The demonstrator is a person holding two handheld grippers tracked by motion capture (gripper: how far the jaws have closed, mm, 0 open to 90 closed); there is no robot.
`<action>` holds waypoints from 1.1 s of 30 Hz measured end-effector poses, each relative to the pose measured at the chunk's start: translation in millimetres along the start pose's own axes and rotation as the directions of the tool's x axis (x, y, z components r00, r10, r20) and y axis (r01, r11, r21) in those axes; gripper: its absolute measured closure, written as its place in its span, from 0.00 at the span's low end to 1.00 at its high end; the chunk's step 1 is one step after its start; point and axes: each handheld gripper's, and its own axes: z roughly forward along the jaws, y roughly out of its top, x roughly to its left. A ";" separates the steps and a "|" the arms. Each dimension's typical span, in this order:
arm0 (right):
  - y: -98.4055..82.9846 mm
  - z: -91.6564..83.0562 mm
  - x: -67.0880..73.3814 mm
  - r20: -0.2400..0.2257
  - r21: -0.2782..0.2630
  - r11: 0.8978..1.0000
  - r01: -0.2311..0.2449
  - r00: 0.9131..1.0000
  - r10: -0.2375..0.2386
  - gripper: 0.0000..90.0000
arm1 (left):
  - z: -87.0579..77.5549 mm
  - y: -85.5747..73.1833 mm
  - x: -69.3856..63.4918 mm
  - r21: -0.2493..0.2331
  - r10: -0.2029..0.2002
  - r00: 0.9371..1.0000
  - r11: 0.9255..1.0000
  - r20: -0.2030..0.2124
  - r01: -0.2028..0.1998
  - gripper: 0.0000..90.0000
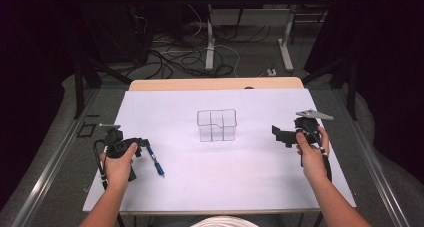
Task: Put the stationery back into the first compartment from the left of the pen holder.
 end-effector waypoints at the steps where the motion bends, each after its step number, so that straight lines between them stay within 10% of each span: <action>1: -0.1 0.2 0.4 -0.002 -0.001 1.000 -0.005 1.000 0.005 0.00 | 0.7 0.1 0.6 0.004 -0.002 1.000 1.000 -0.002 0.002 0.59; 33: -0.9 1.5 -1.0 -0.008 0.009 1.000 0.008 1.000 -0.008 0.00 | 26.5 -0.5 7.9 0.038 -0.103 0.994 0.994 -0.023 0.104 0.72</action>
